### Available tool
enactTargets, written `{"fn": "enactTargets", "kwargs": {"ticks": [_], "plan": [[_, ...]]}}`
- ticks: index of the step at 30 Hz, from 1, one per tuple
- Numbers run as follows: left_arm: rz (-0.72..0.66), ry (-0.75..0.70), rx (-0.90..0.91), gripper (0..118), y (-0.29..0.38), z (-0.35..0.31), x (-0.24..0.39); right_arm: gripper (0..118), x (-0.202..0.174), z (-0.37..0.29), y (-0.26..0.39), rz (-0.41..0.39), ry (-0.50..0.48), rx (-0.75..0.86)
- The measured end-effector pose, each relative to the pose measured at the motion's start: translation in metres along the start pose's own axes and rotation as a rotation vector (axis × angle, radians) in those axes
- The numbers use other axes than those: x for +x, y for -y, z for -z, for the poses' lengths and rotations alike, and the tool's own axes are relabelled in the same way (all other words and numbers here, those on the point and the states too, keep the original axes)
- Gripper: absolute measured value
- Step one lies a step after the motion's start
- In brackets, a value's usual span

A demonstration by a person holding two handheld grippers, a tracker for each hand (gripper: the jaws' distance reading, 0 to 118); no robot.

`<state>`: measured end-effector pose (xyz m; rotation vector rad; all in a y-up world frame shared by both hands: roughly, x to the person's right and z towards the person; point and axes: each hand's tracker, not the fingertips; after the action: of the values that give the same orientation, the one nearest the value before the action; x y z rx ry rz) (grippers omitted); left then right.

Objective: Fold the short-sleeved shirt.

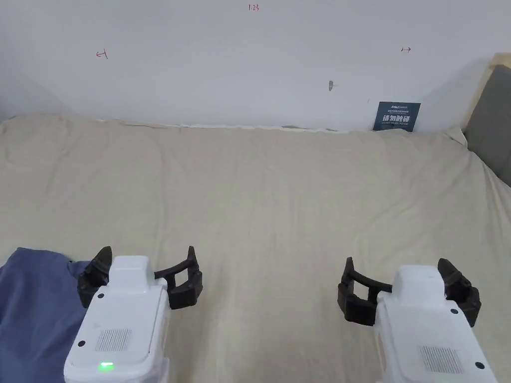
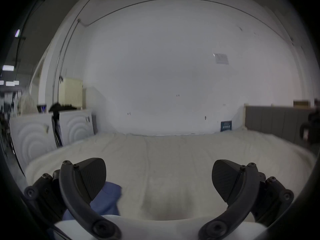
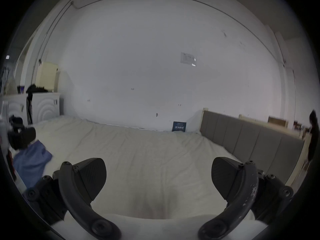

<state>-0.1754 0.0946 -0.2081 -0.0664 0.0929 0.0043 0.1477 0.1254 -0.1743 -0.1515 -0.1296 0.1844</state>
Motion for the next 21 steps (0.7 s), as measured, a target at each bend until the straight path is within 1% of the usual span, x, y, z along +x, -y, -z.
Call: {"fn": "enactTargets", "kwargs": {"ticks": [1,2,3,4,6,8,9,10,11,12,13,14,15,16,18,20,21], "plan": [[-0.099,0.016,-0.021,118,-0.003,0.002,-0.004,118,-0.004,-0.002,-0.004,-0.052,0.022,0.011],[-0.232,0.039,-0.049,118,-0.007,0.004,-0.011,118,-0.011,-0.004,-0.008,-0.139,0.051,0.036],[-0.445,0.095,-0.088,118,-0.009,0.007,-0.021,118,-0.017,-0.005,-0.012,-0.235,0.08,0.06],[-0.636,0.151,-0.125,118,-0.008,0.011,-0.032,118,-0.025,-0.006,-0.013,-0.342,0.114,0.086],[-1.09,0.247,-0.18,118,0.005,0.019,-0.054,118,-0.043,-0.01,-0.012,-0.6,0.217,0.184],[-1.397,0.301,-0.193,118,0.02,0.021,-0.064,118,-0.057,-0.013,-0.004,-0.818,0.328,0.307],[-1.478,0.293,-0.184,118,0.025,0.02,-0.067,118,-0.062,-0.014,0.001,-0.916,0.381,0.365],[-1.516,0.283,-0.173,118,0.028,0.018,-0.069,118,-0.063,-0.016,0.003,-0.971,0.41,0.403],[-1.5,0.248,-0.168,118,0.027,0.016,-0.071,118,-0.064,-0.017,0.005,-1.003,0.434,0.434],[-1.442,0.234,-0.176,118,0.022,0.014,-0.068,118,-0.064,-0.018,0.005,-0.953,0.417,0.412],[-1.34,0.213,-0.178,118,0.017,0.014,-0.068,118,-0.061,-0.019,0.0,-0.916,0.404,0.393],[-1.181,0.198,-0.169,118,0.007,0.013,-0.065,118,-0.054,-0.02,-0.006,-0.811,0.361,0.343],[-0.992,0.165,-0.164,118,-0.005,0.011,-0.061,118,-0.048,-0.02,-0.012,-0.687,0.319,0.29],[-0.809,0.126,-0.145,118,-0.015,0.007,-0.048,118,-0.042,-0.02,-0.017,-0.586,0.286,0.245],[-0.395,0.036,-0.072,118,-0.03,0.001,-0.025,118,-0.023,-0.017,-0.027,-0.323,0.199,0.148],[-0.117,-0.036,-0.012,118,-0.032,-0.003,-0.003,118,-0.007,-0.016,-0.029,-0.125,0.102,0.084],[-0.013,-0.05,0.017,118,-0.031,-0.004,0.004,118,-0.001,-0.015,-0.027,-0.036,0.062,0.063]]}}
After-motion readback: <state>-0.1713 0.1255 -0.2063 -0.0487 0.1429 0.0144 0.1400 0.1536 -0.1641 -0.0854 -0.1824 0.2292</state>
